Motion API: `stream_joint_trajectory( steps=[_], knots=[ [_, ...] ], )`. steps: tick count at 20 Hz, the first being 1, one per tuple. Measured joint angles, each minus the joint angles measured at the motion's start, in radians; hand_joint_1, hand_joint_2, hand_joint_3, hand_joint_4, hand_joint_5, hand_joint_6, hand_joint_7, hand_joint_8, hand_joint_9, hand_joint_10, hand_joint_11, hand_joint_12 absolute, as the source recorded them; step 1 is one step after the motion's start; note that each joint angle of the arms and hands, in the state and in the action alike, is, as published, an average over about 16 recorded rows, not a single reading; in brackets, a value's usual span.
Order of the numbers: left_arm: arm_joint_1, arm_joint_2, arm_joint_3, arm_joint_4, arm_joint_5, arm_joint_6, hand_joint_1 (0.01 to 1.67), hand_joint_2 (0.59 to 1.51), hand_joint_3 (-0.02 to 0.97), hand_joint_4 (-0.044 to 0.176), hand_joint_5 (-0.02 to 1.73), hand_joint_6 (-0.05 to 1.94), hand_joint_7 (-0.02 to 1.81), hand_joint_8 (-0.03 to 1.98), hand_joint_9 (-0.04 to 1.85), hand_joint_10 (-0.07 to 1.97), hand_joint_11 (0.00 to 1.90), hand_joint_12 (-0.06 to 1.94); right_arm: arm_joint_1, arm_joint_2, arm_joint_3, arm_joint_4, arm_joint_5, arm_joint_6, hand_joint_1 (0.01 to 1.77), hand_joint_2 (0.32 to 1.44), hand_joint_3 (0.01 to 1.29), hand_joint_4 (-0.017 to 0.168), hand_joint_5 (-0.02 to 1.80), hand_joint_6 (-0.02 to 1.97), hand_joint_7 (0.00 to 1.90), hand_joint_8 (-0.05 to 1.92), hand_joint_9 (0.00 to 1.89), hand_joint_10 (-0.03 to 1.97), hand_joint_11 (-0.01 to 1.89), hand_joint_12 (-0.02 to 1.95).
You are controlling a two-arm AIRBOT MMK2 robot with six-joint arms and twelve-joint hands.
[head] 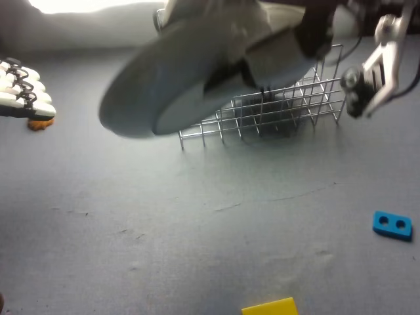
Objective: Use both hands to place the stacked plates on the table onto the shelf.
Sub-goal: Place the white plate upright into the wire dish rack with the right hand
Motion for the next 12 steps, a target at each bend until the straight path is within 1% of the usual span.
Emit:
stream_joint_trajectory(
  steps=[5, 9, 12],
  knots=[
    [0.000, 0.001, -0.002, 0.001, 0.000, 0.002, 0.01, 1.199, 0.011, 0.002, 0.04, 0.02, 0.04, 0.02, 0.02, 0.01, 0.02, 0.02, 0.034, 0.009, 0.048, -0.142, 0.006, 0.258, 1.21, 0.98, 0.01, 0.015, 0.98, 0.98, 1.08, 0.79, 1.33, 0.00, 0.90, 1.04],
    [0.000, 0.000, -0.003, 0.003, 0.001, 0.004, 0.01, 1.199, 0.011, 0.002, 0.04, 0.02, 0.04, 0.02, 0.02, 0.01, 0.02, 0.02, 0.049, 0.004, 0.090, -0.120, -0.025, 0.326, 1.21, 0.98, 0.01, 0.014, 0.98, 0.98, 1.07, 0.80, 1.33, 0.00, 0.90, 1.03],
    [0.000, -0.001, -0.004, 0.005, 0.001, 0.005, 0.01, 1.199, 0.012, 0.002, 0.04, 0.02, 0.04, 0.02, 0.02, 0.01, 0.02, 0.02, 0.046, -0.005, 0.125, -0.093, -0.057, 0.342, 1.22, 0.98, 0.01, 0.014, 0.97, 0.98, 1.07, 0.81, 1.33, 0.00, 0.90, 1.03]
  ],
)
